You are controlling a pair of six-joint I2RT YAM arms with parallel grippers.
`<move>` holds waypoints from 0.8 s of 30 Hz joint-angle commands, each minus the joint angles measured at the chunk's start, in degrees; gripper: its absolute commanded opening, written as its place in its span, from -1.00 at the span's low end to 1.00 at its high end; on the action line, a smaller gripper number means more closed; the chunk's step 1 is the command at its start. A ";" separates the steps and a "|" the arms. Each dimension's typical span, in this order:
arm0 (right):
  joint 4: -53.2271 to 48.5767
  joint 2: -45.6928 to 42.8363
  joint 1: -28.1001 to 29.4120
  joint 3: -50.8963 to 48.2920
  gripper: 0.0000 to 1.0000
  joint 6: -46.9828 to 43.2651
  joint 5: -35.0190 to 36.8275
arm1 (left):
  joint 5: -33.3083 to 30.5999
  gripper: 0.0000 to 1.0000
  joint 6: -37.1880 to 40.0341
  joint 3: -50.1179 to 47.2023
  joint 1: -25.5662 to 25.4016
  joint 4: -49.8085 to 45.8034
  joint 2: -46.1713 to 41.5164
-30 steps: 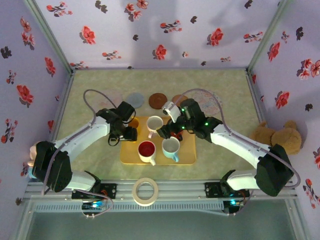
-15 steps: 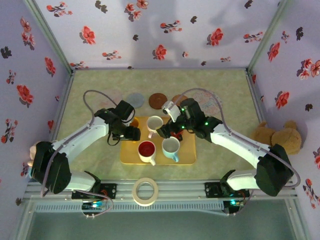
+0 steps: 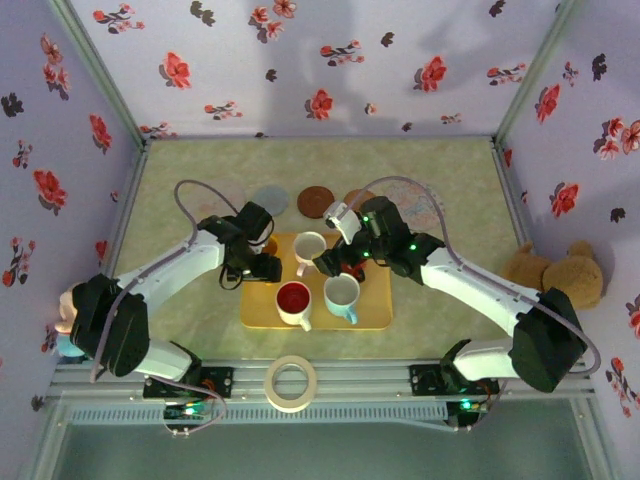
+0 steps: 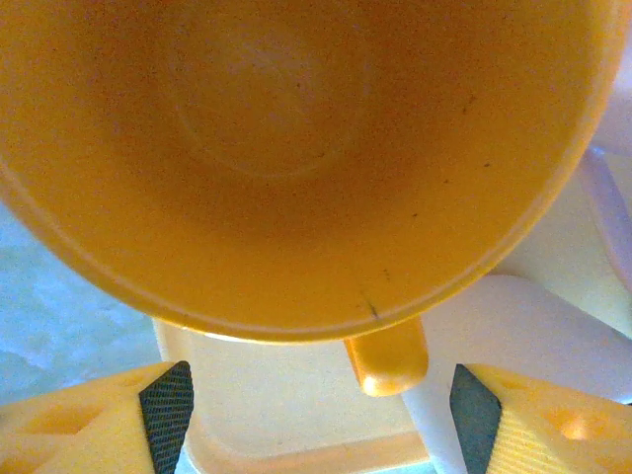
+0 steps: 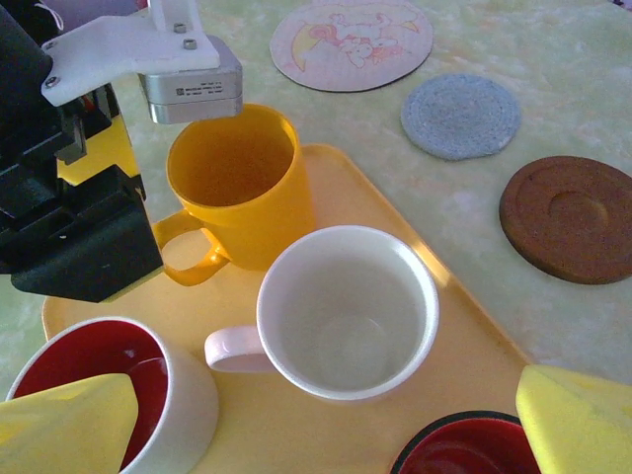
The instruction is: Place the cup by the coaster
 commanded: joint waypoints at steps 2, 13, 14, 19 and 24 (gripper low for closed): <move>-0.78 -0.42 -0.52 0.77 0.99 -1.23 -0.08 | -3.25 0.44 1.40 -0.35 0.40 -3.27 -0.77; -1.31 -0.36 -0.57 0.86 0.99 -1.30 -0.70 | -8.23 0.44 3.39 -0.35 0.48 -7.77 -1.45; -1.55 -0.42 -0.61 0.94 0.99 -1.39 -0.69 | -8.30 0.44 3.56 -0.49 0.46 -7.80 -1.65; -1.40 -0.51 -0.56 0.86 0.99 -1.14 -0.79 | -4.92 0.43 4.56 -0.63 0.49 -6.37 -1.99; -1.17 -0.50 -0.61 0.85 0.99 -0.96 -0.78 | 2.06 0.45 4.92 -1.32 0.45 -1.45 -3.85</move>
